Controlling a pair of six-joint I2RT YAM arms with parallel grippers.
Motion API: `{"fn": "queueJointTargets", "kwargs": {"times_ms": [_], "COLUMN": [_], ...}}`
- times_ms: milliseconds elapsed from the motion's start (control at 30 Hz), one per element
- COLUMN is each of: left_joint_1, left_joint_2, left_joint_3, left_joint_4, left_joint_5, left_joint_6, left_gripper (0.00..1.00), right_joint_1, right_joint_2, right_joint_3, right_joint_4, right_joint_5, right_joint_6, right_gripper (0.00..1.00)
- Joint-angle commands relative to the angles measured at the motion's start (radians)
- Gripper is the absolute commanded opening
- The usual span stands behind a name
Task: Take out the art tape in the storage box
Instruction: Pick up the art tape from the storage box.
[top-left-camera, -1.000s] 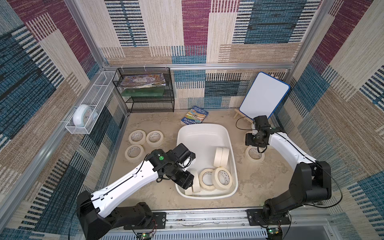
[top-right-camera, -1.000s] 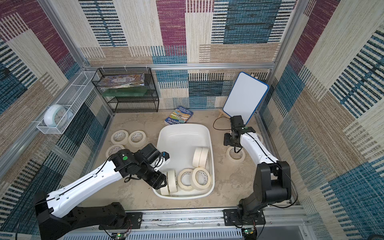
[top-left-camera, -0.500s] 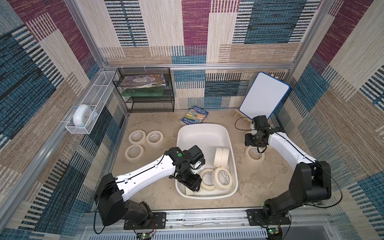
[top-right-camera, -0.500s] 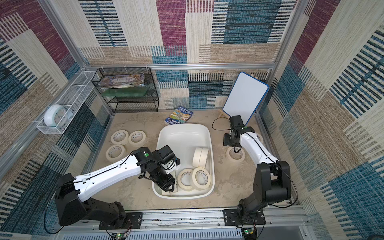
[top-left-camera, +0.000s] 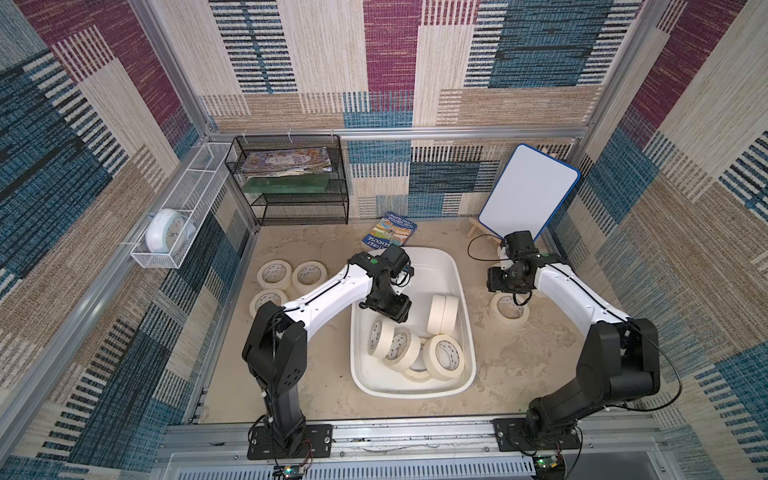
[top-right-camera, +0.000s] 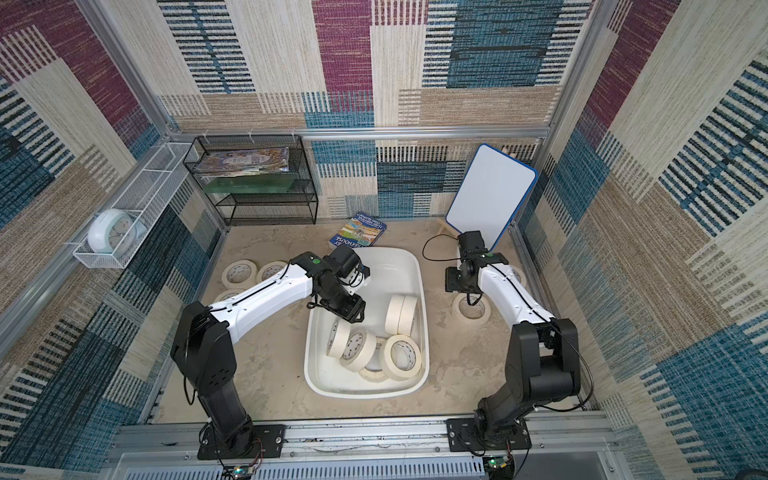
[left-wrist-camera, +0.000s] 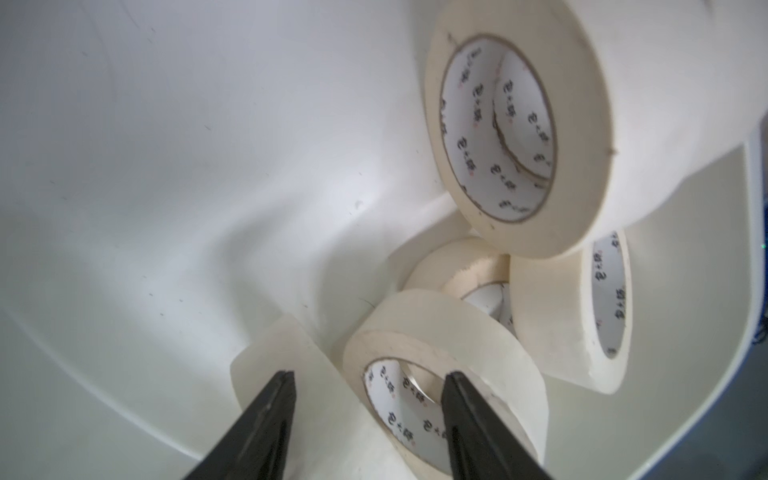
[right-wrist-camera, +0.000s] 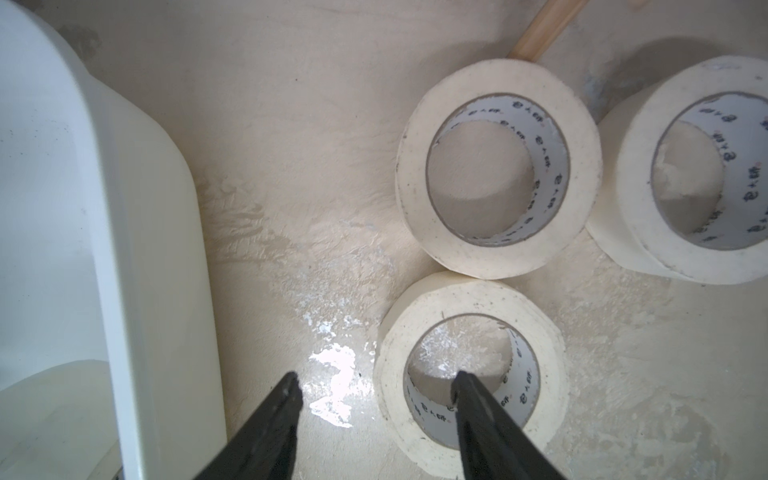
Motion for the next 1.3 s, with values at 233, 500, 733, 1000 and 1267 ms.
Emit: {"fn": "queueJointTargets", "kwargs": {"times_ms": [233, 500, 733, 1000, 1267], "left_joint_1": [0.031, 0.021, -0.044, -0.05, -0.042], "left_joint_2": [-0.238, -0.349, -0.31, -0.261, -0.184], "left_joint_3": [-0.101, -0.313, -0.346, -0.395, -0.393], "left_joint_4": [-0.067, 0.133, 0.203, 0.322, 0.429], "left_joint_5": [-0.136, -0.047, -0.038, 0.018, 0.135], "left_joint_6": [-0.016, -0.133, -0.083, -0.091, -0.108], "left_gripper": [0.73, 0.77, 0.8, 0.81, 0.77], "right_joint_1": [0.008, 0.011, 0.012, 0.01, 0.011], "right_joint_2": [0.012, 0.023, 0.017, 0.02, 0.026], "right_joint_3": [0.001, -0.003, -0.015, -0.025, -0.03], "right_joint_4": [0.012, 0.026, 0.032, 0.033, 0.032], "right_joint_5": [-0.026, -0.04, -0.042, -0.041, -0.034], "right_joint_6": [-0.032, -0.048, -0.062, -0.068, -0.074], "right_gripper": [0.63, 0.63, 0.63, 0.63, 0.63]}}
